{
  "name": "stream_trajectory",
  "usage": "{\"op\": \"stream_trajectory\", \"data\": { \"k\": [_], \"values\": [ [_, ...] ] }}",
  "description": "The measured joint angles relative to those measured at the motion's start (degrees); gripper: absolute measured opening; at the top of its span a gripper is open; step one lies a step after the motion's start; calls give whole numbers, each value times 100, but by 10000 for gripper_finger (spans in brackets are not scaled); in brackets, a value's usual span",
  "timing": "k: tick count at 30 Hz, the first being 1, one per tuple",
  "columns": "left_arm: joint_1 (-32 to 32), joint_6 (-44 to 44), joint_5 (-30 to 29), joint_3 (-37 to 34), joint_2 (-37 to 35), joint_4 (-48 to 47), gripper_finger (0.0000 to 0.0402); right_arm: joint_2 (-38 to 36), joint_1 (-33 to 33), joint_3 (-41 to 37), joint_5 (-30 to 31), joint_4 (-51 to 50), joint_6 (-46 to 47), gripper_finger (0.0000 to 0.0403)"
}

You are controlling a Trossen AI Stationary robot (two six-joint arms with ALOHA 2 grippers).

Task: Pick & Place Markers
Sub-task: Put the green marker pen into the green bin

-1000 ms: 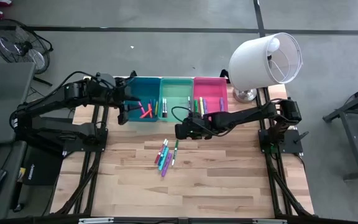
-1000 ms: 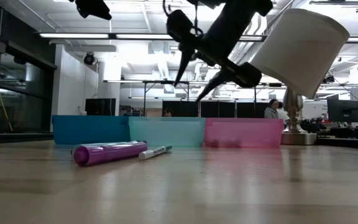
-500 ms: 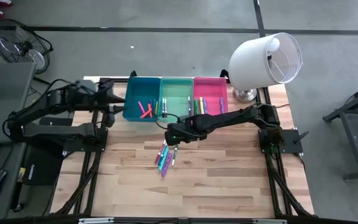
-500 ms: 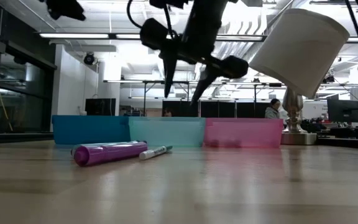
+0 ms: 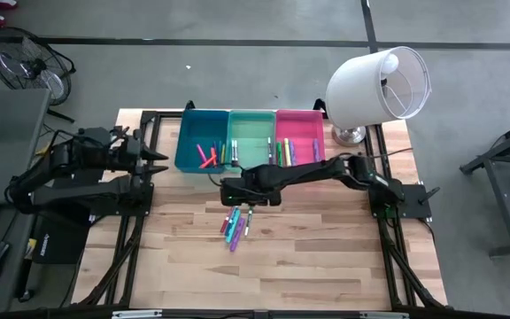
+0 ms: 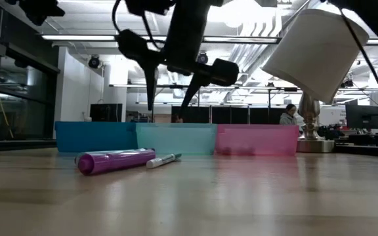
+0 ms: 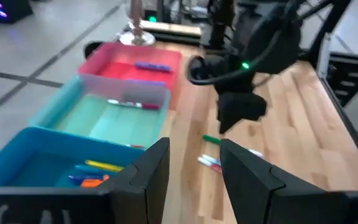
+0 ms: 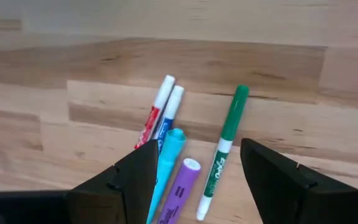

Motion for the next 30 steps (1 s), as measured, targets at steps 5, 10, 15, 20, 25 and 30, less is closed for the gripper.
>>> {"op": "stream_trajectory", "data": {
  "k": [5,10,15,20,25,30],
  "values": [
    [0,14,239,-138,-300,-131,140,496,52,604,-295,-619,266,217],
    [0,38,318,-215,-391,-355,140,816,126,767,-520,-861,529,217],
    [0,109,325,-221,-390,-432,140,1040,172,768,-550,-803,793,217],
    [0,145,331,-226,-396,-435,140,1271,213,774,-570,-820,960,217],
    [0,145,335,-226,-394,-437,140,1396,211,803,-691,-869,977,217],
    [0,143,335,-226,-394,-508,140,1432,276,805,-665,-1165,1123,217]
  ]
}}
